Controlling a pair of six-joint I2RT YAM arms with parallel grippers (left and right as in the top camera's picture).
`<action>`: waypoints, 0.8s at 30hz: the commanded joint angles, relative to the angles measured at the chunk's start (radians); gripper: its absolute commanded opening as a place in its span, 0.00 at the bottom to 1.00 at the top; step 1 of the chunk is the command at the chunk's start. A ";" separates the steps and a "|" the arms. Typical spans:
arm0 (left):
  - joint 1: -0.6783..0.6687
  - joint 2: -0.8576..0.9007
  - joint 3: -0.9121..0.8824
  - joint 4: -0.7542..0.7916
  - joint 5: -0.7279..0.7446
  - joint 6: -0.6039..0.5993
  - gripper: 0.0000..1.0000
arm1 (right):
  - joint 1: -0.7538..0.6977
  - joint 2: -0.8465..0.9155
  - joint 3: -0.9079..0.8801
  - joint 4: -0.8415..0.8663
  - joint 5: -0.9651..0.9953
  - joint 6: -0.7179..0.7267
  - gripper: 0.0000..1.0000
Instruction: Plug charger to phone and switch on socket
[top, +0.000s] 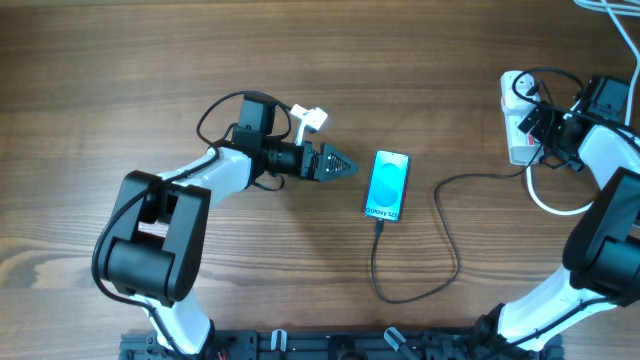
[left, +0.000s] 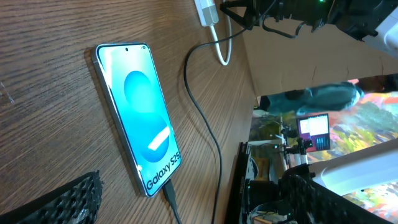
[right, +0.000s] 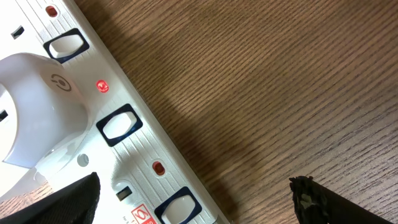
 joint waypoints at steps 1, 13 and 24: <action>0.000 0.002 0.001 0.001 0.001 0.003 1.00 | 0.004 -0.011 -0.011 0.006 0.018 -0.017 1.00; 0.000 0.002 0.001 0.001 0.001 0.003 1.00 | 0.004 -0.011 -0.011 0.005 0.018 -0.017 1.00; -0.023 -0.021 0.001 0.000 0.001 0.002 1.00 | 0.004 -0.011 -0.011 0.006 0.018 -0.017 1.00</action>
